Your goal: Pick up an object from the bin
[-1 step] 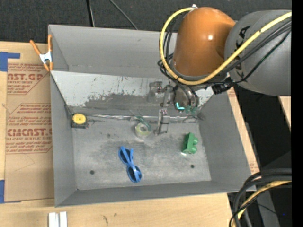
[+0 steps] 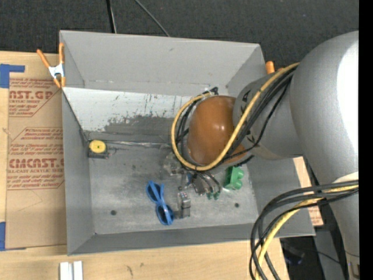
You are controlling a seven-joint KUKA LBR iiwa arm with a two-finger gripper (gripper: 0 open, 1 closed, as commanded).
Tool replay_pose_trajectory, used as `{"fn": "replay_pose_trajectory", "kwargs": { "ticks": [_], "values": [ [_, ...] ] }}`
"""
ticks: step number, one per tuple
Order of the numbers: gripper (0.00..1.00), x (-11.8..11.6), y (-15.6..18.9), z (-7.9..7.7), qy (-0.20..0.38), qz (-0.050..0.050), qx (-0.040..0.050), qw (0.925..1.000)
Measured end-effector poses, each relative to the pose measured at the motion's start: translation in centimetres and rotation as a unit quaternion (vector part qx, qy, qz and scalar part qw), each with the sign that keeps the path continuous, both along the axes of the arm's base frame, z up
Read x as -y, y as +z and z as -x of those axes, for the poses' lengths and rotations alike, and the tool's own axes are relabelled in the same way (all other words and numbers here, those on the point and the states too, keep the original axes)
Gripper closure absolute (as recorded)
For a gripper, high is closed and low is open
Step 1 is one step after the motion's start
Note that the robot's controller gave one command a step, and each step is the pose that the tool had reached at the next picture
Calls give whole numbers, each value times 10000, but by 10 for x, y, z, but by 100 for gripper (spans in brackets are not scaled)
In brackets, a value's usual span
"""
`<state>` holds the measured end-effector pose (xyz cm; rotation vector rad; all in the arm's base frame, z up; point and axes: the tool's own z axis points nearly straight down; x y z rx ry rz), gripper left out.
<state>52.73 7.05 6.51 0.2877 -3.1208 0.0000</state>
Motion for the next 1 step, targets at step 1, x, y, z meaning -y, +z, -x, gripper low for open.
{"fn": "replay_pose_trajectory", "kwargs": {
  "ticks": [1],
  "values": [
    [0,-61,5,24,2312,-26,32,9729]
  ]
}}
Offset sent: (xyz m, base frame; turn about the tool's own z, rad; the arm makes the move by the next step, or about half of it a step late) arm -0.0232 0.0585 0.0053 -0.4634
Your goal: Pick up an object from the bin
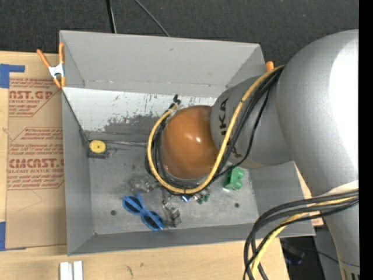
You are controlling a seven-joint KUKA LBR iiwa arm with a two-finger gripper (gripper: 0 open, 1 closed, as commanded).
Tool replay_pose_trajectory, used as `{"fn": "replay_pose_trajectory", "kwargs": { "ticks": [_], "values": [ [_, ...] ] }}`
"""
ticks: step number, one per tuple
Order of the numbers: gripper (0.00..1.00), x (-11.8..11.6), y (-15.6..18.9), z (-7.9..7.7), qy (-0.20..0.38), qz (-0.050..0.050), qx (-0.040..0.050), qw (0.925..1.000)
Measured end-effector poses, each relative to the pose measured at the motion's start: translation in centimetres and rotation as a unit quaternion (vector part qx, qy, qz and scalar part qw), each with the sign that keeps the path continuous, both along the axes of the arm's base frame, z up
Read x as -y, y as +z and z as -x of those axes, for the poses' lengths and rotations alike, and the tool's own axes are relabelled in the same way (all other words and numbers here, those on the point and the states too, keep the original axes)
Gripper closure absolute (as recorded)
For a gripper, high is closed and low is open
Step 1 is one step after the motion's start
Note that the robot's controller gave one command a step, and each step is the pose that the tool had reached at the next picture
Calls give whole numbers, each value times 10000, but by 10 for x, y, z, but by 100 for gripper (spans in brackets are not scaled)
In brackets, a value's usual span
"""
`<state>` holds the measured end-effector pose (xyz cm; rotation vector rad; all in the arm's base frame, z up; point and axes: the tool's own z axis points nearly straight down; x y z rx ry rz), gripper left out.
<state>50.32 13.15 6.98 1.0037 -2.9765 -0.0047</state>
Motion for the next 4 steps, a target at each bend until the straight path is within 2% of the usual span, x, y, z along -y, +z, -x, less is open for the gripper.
{"fn": "replay_pose_trajectory", "kwargs": {
  "ticks": [1,2,3,4],
  "values": [
    [100,2,0,-1,-19,5,3,10000],
    [0,2,0,-1,-22,4,3,10000],
    [0,-27,57,-1,320,-6,37,9995],
    [0,-58,-1,17,816,-3,25,9967]
  ]
}}
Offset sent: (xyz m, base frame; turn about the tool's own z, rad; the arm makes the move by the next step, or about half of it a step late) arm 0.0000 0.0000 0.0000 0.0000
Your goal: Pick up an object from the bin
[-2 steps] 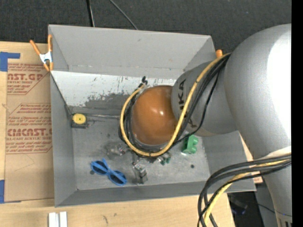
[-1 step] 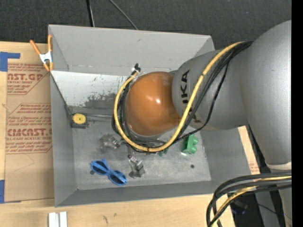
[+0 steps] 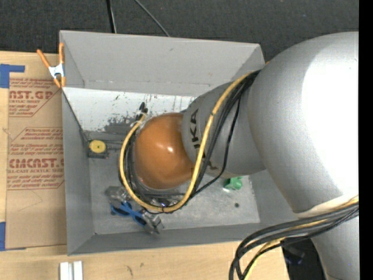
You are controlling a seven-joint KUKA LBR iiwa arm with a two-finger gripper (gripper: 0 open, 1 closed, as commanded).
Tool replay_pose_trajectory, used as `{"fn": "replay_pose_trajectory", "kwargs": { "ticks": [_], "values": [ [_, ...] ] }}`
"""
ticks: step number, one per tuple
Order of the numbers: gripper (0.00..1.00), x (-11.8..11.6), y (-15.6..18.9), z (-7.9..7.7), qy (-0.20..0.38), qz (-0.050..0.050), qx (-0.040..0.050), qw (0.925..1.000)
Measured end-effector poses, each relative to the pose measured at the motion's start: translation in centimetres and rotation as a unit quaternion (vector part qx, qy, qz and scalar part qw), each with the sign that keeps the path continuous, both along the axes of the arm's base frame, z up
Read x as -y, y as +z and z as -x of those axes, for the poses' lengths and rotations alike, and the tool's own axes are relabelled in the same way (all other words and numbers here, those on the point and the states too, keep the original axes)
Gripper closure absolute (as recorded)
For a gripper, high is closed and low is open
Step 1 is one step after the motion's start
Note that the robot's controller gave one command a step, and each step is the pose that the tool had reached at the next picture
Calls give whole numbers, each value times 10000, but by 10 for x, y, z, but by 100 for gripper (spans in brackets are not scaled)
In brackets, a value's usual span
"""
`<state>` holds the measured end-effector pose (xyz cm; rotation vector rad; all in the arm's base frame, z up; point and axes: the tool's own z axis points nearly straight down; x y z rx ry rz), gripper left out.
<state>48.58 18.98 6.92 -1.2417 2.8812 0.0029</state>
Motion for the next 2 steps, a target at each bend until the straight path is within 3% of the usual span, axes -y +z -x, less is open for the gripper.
{"fn": "replay_pose_trajectory", "kwargs": {
  "ticks": [1,2],
  "values": [
    [0,34,1,-45,226,13,10,9997],
    [100,31,1,-43,241,1,-6,9997]
  ]
}}
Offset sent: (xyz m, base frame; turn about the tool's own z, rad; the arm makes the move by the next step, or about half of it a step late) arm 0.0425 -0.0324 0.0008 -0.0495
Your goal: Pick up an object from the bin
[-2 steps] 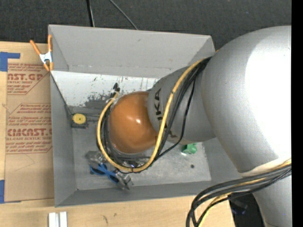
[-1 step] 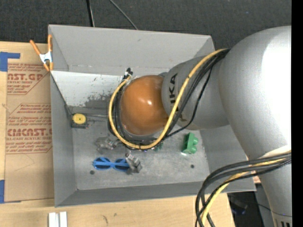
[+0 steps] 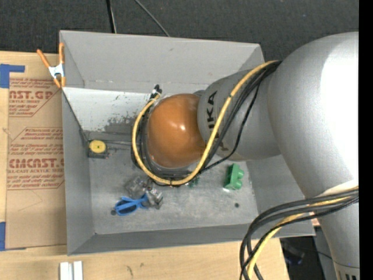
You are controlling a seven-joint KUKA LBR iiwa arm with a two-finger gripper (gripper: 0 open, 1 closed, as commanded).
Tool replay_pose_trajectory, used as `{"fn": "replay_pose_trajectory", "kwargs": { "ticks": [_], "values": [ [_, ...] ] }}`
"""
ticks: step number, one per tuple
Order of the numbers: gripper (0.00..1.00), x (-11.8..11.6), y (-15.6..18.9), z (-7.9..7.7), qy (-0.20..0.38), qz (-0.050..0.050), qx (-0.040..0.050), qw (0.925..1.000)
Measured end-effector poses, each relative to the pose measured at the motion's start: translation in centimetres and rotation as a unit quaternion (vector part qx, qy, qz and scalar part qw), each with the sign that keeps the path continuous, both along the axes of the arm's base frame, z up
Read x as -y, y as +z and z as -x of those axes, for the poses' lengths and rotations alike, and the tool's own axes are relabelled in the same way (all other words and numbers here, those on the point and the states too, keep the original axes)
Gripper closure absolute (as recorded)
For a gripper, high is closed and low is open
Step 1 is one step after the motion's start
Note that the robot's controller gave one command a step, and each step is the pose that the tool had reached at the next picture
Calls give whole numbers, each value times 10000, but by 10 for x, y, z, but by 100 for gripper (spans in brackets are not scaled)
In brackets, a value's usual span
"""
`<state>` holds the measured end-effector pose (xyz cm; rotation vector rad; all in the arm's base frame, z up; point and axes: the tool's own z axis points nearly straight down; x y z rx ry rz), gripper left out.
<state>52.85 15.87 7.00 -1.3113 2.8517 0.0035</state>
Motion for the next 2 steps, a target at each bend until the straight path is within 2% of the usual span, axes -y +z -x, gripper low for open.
{"fn": "replay_pose_trajectory", "kwargs": {
  "ticks": [1,2],
  "values": [
    [100,-21,97,-18,130,-10,46,9999],
    [100,-31,177,-10,250,-8,45,9997]
  ]
}}
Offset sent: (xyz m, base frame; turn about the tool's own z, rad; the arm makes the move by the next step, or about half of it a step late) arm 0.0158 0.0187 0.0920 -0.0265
